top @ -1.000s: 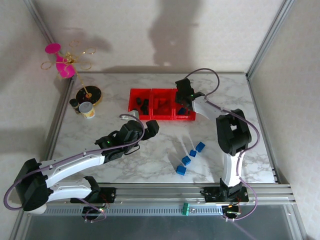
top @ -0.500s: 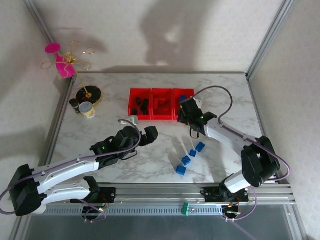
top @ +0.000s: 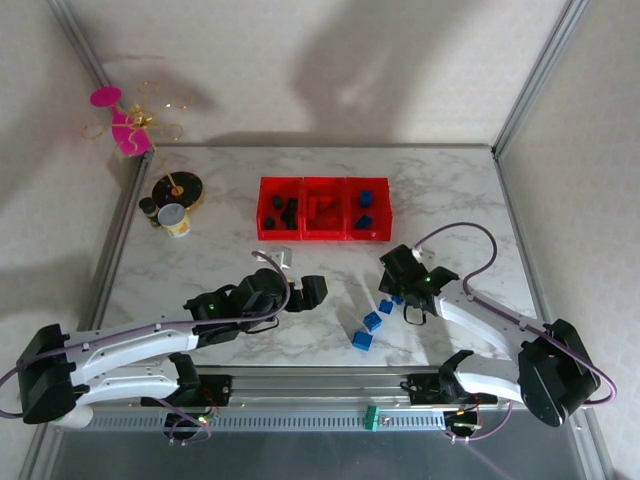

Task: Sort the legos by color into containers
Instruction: Pick up the lego from the middle-right of the table.

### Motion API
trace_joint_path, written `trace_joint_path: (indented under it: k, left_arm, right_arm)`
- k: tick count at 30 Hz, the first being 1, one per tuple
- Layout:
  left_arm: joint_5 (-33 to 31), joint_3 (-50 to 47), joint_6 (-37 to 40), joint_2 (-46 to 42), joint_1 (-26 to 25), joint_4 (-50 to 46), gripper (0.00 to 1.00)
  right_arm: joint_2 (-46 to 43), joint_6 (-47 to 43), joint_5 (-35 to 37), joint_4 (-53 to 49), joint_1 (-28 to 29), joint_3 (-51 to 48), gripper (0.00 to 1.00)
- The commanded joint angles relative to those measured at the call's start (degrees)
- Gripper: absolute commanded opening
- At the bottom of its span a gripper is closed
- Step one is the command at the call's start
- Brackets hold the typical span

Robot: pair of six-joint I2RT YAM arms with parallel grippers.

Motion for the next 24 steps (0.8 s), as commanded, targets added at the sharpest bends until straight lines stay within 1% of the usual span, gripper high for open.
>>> trace_joint_path:
  k: [1, 6, 14, 20, 22, 24]
  left_arm:
    - [0.45, 0.07, 1.22, 1.71, -1.46, 1.12, 1.0]
    - [-0.45, 1.23, 1.62, 3.69, -2.43, 0.69, 1.0]
    - [0.01, 2.36, 1.67, 4.13, -2.61, 1.11, 1.0]
    - [-0.77, 2.62, 1.85, 4.1, -2.56, 1.27, 1.0]
    - [-0.57, 3.05, 1.83, 4.56, -2.6, 1.13, 1.0]
    - [-0.34, 3.35, 1.95, 4.89, -2.6, 1.35, 1.0]
  right_arm:
    - [0.03, 3.75, -2.82, 2.86, 0.16, -2.17, 0.8]
    - [1.54, 4.04, -3.52, 6.42, 0.09, -3.81, 0.74]
    - [5.66, 1.71, -3.65, 9.25, -0.87, -2.52, 0.59]
    - [5.43, -0.12, -2.55, 9.16, -1.71, -2.7, 0.44]
    - [5.7, -1.49, -3.56, 9.25, -2.15, -2.51, 0.37]
    - [5.11, -2.32, -3.97, 9.15, -2.19, -2.29, 0.33]
